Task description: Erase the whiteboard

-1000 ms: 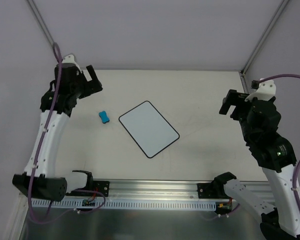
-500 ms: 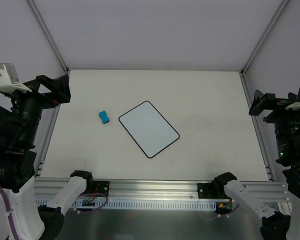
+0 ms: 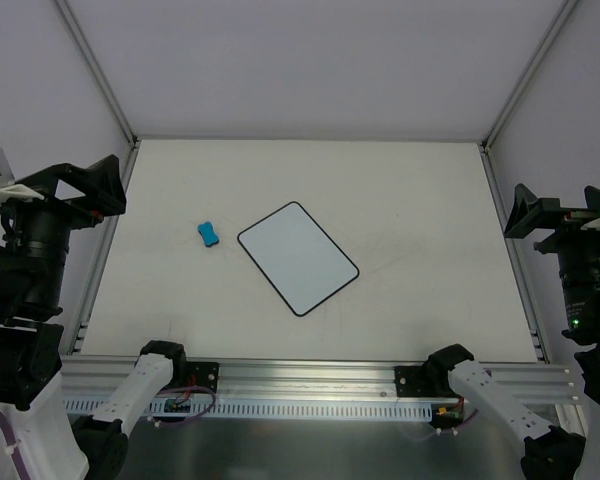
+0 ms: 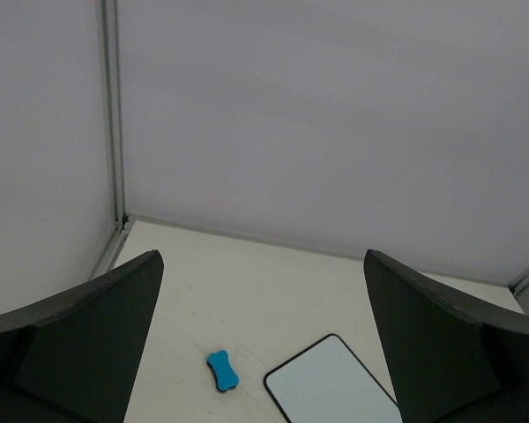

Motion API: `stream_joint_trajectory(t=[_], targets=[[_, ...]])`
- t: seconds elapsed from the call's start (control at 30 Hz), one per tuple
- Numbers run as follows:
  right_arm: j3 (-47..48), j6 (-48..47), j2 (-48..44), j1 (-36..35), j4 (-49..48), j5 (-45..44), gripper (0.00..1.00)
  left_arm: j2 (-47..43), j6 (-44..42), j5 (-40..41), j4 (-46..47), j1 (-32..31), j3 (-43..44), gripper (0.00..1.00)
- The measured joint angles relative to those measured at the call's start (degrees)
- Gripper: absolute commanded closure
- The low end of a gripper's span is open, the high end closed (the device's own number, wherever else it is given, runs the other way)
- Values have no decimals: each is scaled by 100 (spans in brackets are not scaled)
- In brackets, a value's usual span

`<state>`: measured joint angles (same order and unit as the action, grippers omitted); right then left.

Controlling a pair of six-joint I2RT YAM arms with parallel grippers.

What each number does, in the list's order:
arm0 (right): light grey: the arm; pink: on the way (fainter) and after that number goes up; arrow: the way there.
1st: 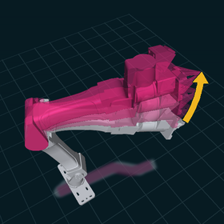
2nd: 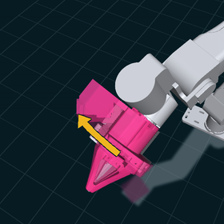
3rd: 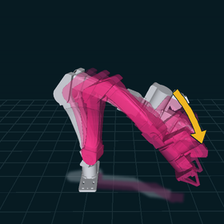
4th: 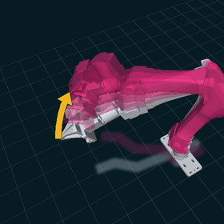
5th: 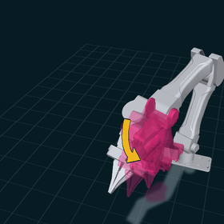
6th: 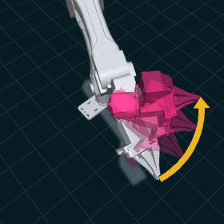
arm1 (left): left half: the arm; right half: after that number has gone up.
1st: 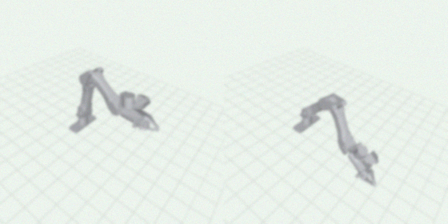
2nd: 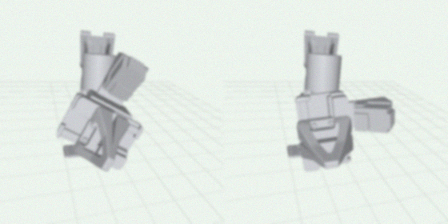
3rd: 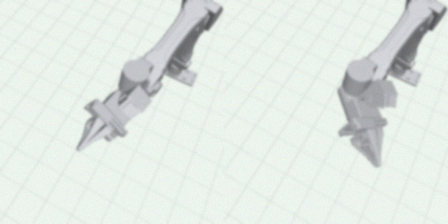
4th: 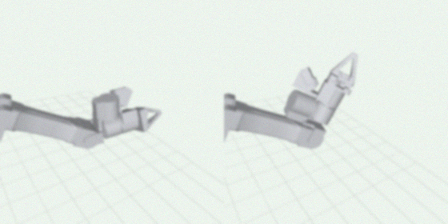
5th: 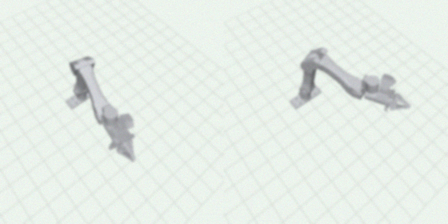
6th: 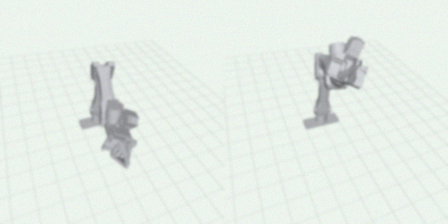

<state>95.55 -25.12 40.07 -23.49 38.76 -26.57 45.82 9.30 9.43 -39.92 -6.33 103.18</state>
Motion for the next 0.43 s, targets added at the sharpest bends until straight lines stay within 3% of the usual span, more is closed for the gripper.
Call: stream_joint_trajectory(t=[0.43], targets=[[-162,2,4,0,-190,92,1,-72,2,334,-2,0,-98,1]])
